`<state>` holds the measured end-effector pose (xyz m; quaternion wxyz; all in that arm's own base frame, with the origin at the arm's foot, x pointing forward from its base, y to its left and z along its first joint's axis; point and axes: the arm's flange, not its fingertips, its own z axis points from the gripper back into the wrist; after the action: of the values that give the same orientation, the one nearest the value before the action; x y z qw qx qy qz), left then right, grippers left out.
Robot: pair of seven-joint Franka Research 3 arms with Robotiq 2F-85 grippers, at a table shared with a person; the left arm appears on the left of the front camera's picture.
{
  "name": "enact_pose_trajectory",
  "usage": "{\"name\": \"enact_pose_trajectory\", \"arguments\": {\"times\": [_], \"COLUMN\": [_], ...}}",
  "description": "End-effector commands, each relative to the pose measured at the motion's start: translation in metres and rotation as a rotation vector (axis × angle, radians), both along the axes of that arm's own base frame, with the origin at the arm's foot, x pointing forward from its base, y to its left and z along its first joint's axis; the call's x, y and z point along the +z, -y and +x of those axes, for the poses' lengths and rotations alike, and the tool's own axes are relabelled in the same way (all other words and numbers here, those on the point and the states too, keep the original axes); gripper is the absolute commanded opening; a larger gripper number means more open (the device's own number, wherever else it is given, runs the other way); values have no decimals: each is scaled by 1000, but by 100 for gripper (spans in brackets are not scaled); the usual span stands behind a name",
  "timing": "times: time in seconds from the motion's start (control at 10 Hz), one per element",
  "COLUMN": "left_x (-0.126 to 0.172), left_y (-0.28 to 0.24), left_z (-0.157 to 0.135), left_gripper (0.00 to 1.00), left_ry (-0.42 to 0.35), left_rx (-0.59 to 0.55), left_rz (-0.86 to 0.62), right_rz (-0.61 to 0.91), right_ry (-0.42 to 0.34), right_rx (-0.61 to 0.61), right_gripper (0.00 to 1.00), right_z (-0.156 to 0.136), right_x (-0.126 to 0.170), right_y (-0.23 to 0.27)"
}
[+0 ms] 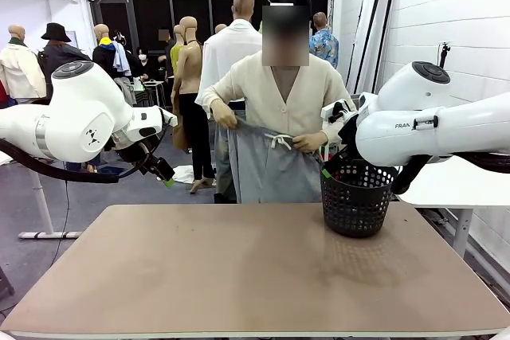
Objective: Fold the training pants.
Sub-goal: Grab both ends of the Training pants handed by a person.
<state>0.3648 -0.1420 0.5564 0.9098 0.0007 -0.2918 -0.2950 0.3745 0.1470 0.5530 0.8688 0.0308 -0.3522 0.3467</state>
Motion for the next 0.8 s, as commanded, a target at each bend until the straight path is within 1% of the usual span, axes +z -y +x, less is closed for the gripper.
{"name": "enact_pose_trajectory", "arguments": {"times": [0.0,0.7], "left_x": [0,0], "left_y": [0,0], "left_z": [0,0], "left_gripper": [100,100], "left_ry": [-4,-4], "left_rx": [1,1], "left_rz": [0,0], "right_rz": [3,3], "right_ry": [-1,-1], "right_rx": [1,1], "right_gripper": [100,100], "right_z": [0,0], "right_x": [0,0], "right_y": [1,1]}}
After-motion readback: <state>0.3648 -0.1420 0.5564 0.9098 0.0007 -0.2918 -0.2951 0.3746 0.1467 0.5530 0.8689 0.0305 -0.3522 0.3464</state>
